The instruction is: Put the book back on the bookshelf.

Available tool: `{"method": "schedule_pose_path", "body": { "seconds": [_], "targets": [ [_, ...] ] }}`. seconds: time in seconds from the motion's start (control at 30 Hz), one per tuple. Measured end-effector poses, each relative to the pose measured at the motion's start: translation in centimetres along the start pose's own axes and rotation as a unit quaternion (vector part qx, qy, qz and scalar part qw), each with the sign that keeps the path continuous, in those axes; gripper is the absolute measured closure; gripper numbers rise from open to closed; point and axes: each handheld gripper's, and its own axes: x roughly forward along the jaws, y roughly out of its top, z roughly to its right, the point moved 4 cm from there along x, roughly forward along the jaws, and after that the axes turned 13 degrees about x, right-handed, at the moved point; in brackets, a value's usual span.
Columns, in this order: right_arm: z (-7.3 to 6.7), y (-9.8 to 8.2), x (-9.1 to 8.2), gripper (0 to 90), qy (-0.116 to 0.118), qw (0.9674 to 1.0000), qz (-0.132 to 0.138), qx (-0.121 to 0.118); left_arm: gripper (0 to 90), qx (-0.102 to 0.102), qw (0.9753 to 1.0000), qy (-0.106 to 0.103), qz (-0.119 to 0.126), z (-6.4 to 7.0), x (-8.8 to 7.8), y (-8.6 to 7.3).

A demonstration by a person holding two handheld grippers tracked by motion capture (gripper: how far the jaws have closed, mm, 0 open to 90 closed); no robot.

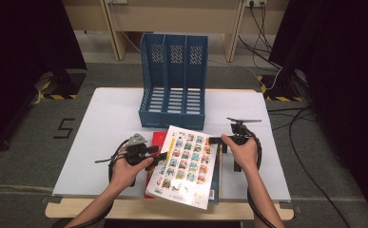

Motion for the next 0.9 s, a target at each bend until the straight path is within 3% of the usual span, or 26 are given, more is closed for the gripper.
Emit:
{"method": "schedule_pose_path", "body": {
  "seconds": [0.07,0.33,0.43,0.53,0.7,0.77,0.9],
  "targets": [
    [0.1,0.2,0.2,43.1,0.012,0.9998,-0.007,0.016,46.3,0.001,1.0000,0.001,-0.001,0.0,0.0,-0.1],
    [0.1,0.9,0.6,41.5,0.032,0.9987,-0.027,0.030,49.6,0.007,0.9999,-0.004,-0.007,0.2,0.0,-0.1],
    [0.1,0.9,0.5,45.4,0.030,0.9988,-0.025,0.031,52.4,0.004,0.9998,-0.015,-0.010,0.3,0.2,0.0],
    [-0.4,1.0,-0.1,51.9,0.027,0.9992,-0.014,0.024,53.1,0.007,0.9997,-0.009,-0.022,0.3,0.3,-0.1],
    [-2.1,1.5,-1.4,59.4,0.058,0.9983,0.003,0.010,53.7,0.006,0.9995,-0.001,-0.032,0.1,0.4,-0.6],
    [-2.3,1.4,-1.3,56.7,0.037,0.9993,-0.002,0.000,53.7,0.006,0.9995,-0.001,-0.030,0.1,0.4,-0.6],
    [-2.0,1.2,-1.0,56.8,0.048,0.9985,-0.008,0.024,53.6,0.003,0.9995,-0.003,-0.031,0.1,0.4,-0.7]
  ]
}}
